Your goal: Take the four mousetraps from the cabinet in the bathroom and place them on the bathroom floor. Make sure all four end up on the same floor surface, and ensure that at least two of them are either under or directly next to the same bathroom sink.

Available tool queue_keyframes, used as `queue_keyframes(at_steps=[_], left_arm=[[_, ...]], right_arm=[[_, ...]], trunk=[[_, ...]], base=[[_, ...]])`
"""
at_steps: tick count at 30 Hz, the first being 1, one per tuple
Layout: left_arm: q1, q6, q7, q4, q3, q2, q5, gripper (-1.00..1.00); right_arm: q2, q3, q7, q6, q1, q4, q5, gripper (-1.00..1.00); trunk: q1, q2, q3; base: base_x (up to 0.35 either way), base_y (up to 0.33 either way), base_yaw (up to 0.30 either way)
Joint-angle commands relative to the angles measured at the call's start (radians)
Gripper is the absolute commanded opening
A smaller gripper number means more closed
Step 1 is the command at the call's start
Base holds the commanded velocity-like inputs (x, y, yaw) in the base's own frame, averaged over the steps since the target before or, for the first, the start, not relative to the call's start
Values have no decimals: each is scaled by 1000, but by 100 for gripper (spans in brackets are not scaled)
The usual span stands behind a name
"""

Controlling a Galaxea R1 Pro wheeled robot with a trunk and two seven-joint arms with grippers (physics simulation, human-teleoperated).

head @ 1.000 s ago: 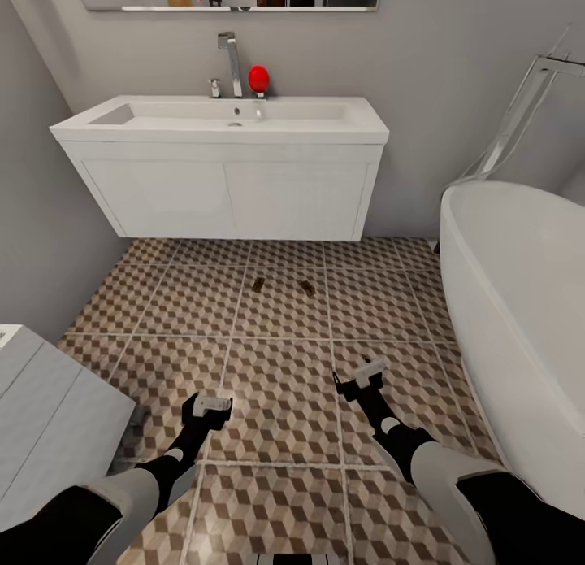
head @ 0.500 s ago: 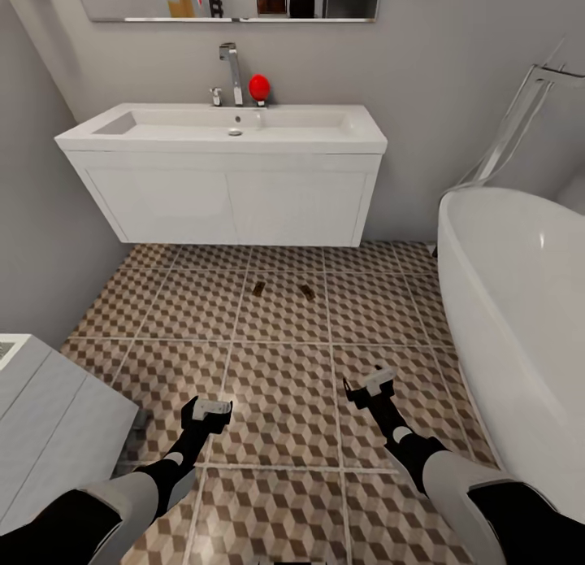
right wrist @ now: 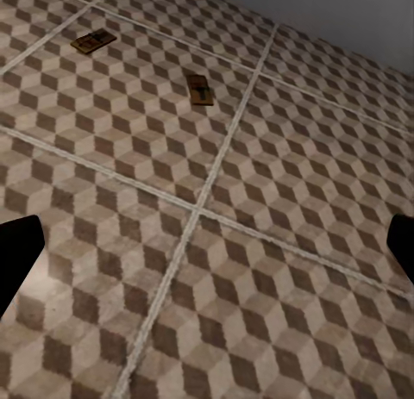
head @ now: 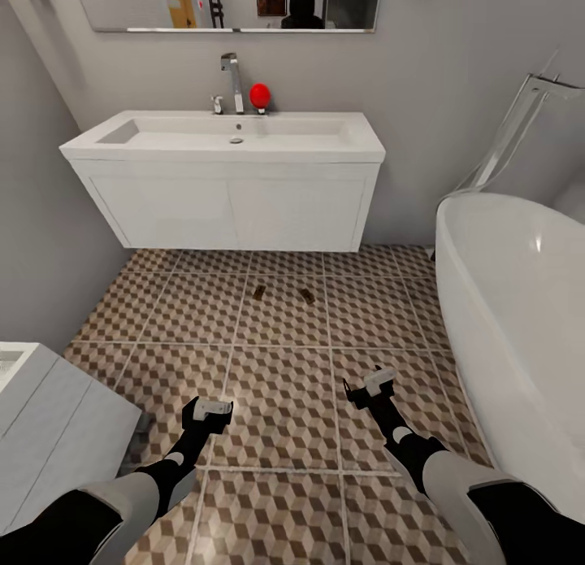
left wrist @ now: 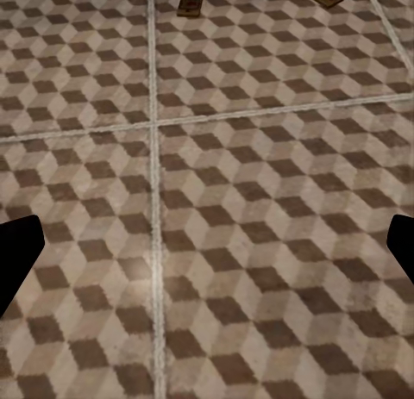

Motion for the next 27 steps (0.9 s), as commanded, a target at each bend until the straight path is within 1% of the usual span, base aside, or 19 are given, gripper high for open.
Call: queue_keyframes(at_steps=[1,27], left_arm=[[-1,-6,2,4,-9,-1,5,100],[1,-4,2,4,-9,-4,5,100]], right_arm=[[0,8,-10,-1,-1,1,5,100],[2,8,-10,-10,-1,1,5,100]], trunk=[[-4,7,3],[-104,189,84]], base=[[0,0,0],[0,0,0]])
